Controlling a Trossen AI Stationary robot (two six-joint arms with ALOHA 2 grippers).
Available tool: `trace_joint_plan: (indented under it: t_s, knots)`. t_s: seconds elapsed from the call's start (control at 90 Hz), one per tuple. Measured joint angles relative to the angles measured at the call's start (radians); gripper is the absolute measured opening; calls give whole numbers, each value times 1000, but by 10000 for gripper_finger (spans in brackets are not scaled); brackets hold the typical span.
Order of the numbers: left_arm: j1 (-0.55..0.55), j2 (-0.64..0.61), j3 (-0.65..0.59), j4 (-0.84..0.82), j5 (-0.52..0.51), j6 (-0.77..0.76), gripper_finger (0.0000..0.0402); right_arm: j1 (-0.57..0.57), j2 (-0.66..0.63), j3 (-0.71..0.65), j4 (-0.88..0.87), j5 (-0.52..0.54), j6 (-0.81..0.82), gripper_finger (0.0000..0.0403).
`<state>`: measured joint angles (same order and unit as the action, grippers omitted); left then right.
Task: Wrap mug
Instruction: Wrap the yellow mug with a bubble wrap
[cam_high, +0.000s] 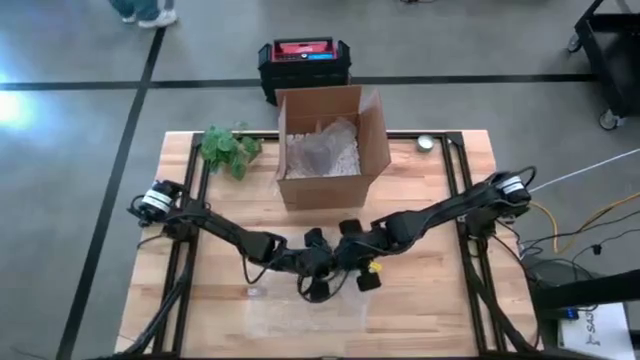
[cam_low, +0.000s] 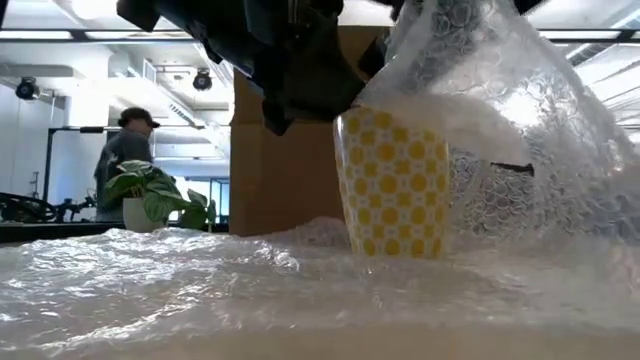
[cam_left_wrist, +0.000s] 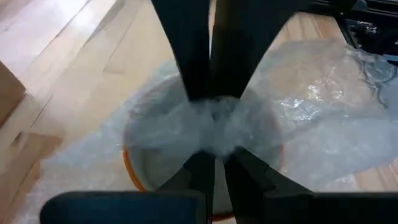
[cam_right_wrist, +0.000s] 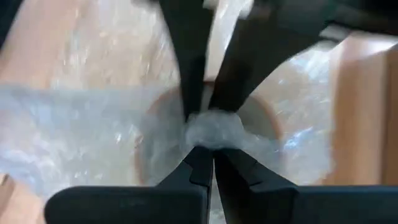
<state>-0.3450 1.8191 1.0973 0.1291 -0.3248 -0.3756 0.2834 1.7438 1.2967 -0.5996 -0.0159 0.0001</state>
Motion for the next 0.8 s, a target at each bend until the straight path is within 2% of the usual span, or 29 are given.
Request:
trace_joint_plan:
  t_s: [0.211,0.533,0.611,0.8]
  knots:
    - [1,-4,0,1,-1,12,21,-2,51,-4,10,5,3,0]
    - [-8,-77,-3,-26,-19,52,21,-2,65,-6,17,15,-1,0]
    - [-10,-70,-3,-29,19,62,21,-2,65,-7,14,15,-1,0]
    - [-11,-69,-3,-21,200,106,21,-2,65,-7,17,15,-1,0]
